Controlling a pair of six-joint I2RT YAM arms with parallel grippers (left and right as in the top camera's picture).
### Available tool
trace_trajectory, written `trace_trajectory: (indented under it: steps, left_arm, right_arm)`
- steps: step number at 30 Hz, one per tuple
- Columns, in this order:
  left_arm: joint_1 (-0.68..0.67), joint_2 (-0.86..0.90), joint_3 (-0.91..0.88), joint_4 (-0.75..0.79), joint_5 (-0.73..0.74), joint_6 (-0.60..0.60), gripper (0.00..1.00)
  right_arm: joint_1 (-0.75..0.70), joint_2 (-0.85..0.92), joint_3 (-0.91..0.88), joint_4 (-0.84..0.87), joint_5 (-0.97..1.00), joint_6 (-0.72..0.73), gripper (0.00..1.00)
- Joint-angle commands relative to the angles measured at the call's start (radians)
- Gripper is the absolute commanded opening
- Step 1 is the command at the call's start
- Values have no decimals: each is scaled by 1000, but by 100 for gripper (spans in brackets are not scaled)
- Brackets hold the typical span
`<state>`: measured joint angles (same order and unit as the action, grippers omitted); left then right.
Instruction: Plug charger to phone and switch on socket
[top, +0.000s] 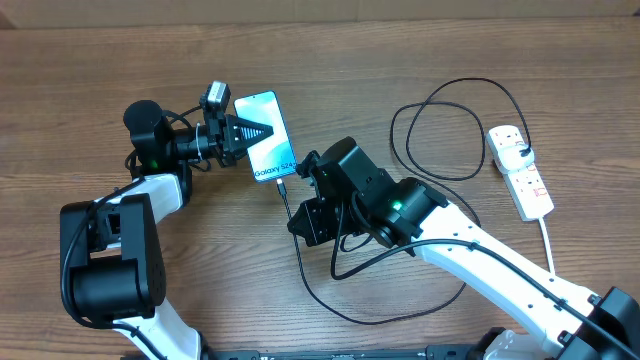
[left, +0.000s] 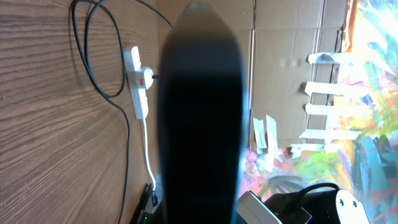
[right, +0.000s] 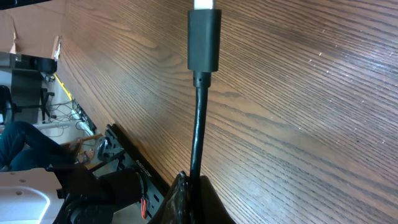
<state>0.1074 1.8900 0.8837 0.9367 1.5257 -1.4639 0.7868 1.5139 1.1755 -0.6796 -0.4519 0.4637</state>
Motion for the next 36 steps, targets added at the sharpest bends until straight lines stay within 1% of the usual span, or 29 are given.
trace_trajectory:
  steps: [1,21,36]
  left_arm:
    - [5,-6,23,11,36,-7,4]
    - [3,-6,23,11,42,-26,4]
    - [2,-6,23,11,3,-44,4]
  right_arm:
    - [-2,2,17,10,7,4,4]
    - [-2,2,17,17,26,4,4]
    - [-2,2,17,18,25,8,4]
